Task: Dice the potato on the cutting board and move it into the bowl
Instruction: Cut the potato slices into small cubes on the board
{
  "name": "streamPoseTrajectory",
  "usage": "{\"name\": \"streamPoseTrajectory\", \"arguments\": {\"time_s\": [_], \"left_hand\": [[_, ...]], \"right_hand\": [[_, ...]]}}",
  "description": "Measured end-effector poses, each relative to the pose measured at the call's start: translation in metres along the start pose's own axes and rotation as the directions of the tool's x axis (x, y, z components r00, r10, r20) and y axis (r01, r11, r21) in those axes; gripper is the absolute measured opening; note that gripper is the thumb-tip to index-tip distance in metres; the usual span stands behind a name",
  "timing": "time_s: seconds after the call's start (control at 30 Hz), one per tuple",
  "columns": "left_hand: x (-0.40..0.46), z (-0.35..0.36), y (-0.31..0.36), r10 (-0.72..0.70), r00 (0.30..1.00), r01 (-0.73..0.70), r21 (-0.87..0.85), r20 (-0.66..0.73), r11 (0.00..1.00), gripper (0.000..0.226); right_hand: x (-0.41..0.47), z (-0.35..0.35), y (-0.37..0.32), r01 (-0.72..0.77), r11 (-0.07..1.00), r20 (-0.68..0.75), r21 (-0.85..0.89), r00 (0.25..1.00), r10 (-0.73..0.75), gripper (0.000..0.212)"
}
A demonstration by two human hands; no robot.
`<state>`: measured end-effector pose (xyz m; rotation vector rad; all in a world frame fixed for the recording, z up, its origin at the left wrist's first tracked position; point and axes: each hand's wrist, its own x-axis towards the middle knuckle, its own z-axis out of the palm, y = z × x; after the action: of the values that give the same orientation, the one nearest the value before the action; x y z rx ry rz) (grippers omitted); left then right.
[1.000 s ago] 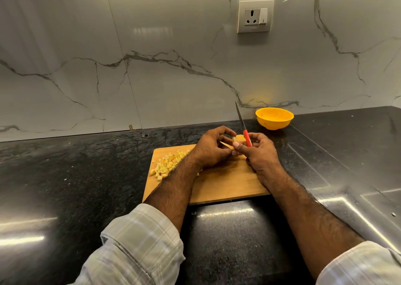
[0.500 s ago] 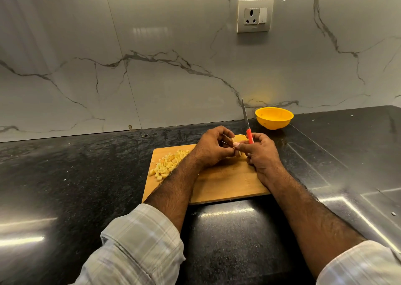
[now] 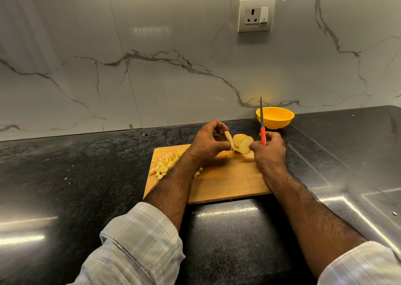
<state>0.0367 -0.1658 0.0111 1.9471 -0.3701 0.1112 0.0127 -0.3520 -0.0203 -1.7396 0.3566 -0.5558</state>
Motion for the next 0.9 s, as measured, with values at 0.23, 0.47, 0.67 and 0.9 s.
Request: {"name": "streamPoseTrajectory", "arguments": {"time_s": [0.23, 0.47, 0.67, 0.9], "left_hand": [[0.002, -0.007, -0.001, -0.017, 0.991, 0.009, -0.063, -0.132, 0.998, 0.052], [0.002, -0.023, -0.002, -0.083, 0.97, 0.044, -0.171, -0.231, 0.984, 0.051], [-0.005, -0.038, -0.009, -0.04, 0.961, 0.037, -0.018, -0.272, 0.999, 0.047], [-0.008, -0.043, -0.016, 0.034, 0.948, 0.014, 0.147, -0.318, 0.989, 0.037]], "right_hand": [[-0.012, -0.001, -0.007, 0.27, 0.938, 0.047, -0.219, 0.963, -0.267, 0.024], [-0.01, 0.0, -0.007, 0.265, 0.92, 0.081, -0.29, 0.964, -0.253, 0.022], [-0.025, -0.004, -0.024, 0.288, 0.809, 0.26, -0.512, 0.95, -0.174, 0.031], [-0.032, -0.004, -0.041, 0.267, 0.593, 0.419, -0.76, 0.898, 0.133, 0.038]]}}
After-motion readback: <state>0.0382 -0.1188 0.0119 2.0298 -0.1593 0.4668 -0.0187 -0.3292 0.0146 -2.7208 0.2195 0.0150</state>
